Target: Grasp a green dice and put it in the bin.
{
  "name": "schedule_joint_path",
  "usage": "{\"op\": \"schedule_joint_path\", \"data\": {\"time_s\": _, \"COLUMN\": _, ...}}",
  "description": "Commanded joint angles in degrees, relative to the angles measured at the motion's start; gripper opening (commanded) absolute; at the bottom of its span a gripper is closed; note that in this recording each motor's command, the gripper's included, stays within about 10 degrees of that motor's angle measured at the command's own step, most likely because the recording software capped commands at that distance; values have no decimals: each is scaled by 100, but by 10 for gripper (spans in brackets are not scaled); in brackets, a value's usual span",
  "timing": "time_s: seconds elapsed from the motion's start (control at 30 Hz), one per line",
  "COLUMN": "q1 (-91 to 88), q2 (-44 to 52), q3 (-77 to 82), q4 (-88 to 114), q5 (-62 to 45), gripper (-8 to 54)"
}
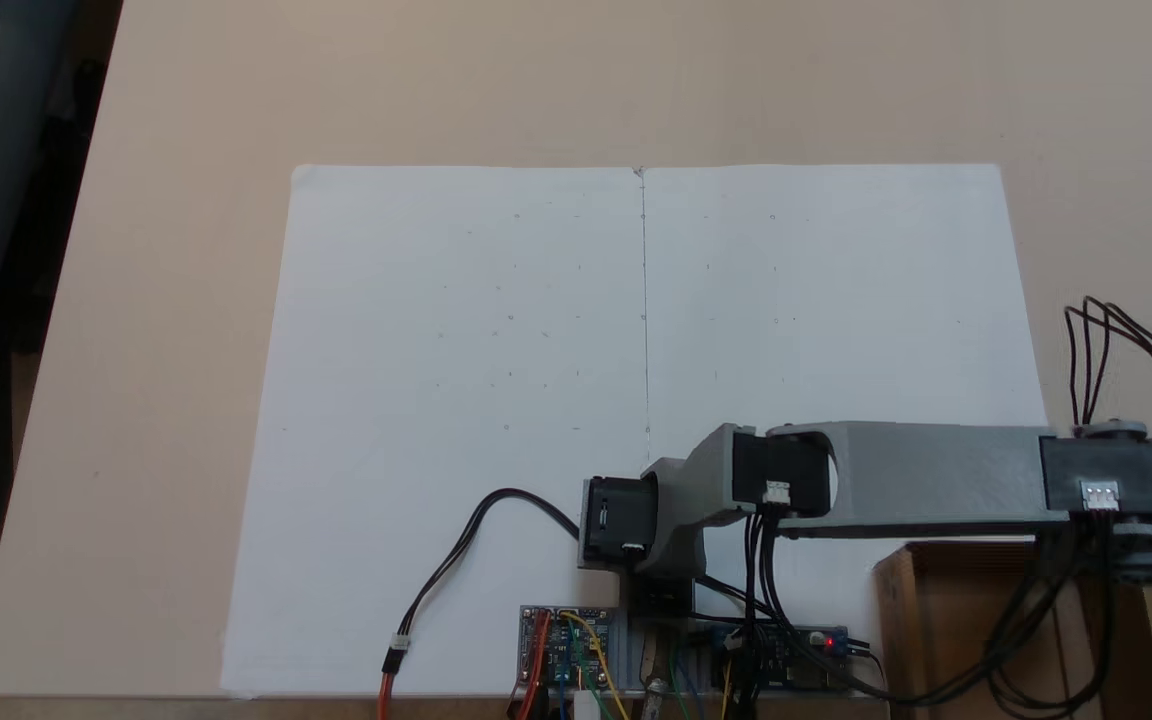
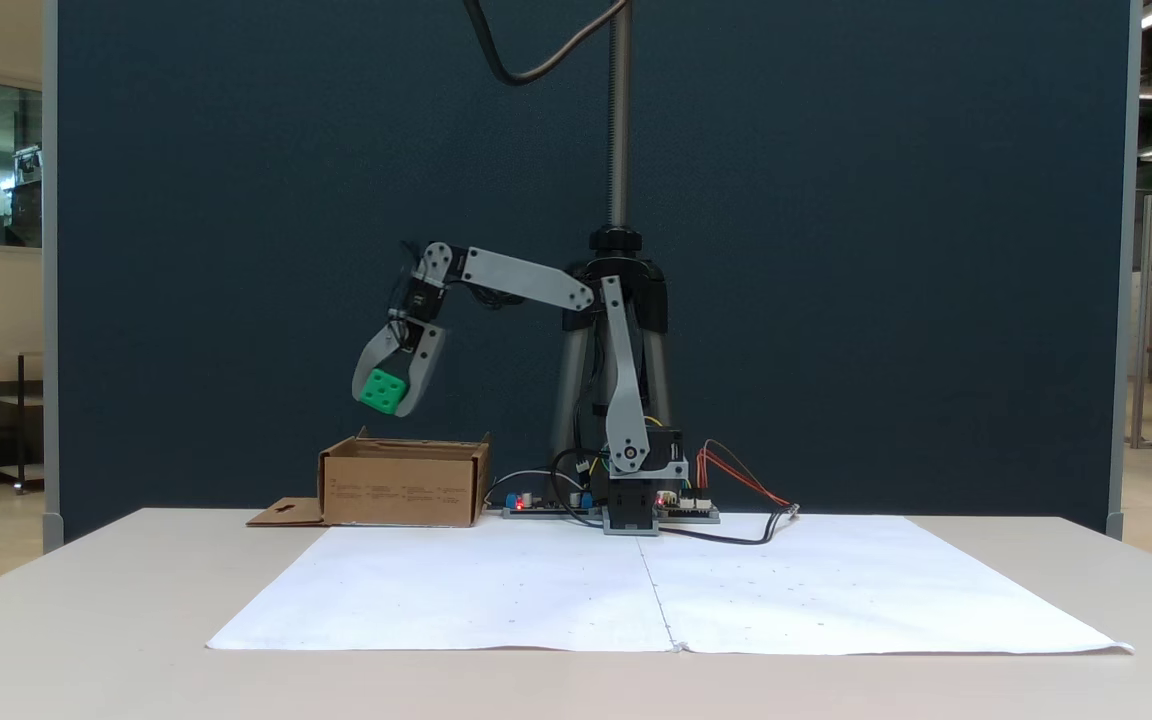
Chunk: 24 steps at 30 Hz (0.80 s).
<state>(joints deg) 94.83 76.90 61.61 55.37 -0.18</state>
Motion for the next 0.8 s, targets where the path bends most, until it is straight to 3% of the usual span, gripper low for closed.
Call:
{"op": "schedule_joint_path", "data": {"time_s": 0.0, "q1": 325, "q2": -26, "q3": -448, "q4": 70, "q5": 105, "gripper": 121}}
{"op": "schedule_joint_path", "data": {"time_s": 0.43, "q1": 967, "q2": -782, "q3": -721, "q4": 527, "q5": -809, "gripper": 127}}
{"op": "schedule_joint_path", "data": {"time_s": 0.5, "q1": 958, "q2": -791, "q3": -721, "q4": 466, "q5": -888, "gripper": 323}}
{"op": "schedule_joint_path", "data": {"time_s": 0.53, "q1": 958, "q2": -800, "q3": -721, "q4": 431, "q5": -888, "gripper": 334}}
{"op": "schedule_joint_path", "data": {"time_s": 0.63, "q1": 949, "q2": -800, "q3": -721, "q4": 404, "q5": -888, "gripper": 446}}
{"op": "schedule_joint_path", "data": {"time_s": 0.77, "q1": 765, "q2": -791, "q3": -721, "q4": 185, "q5": -835, "gripper": 444}}
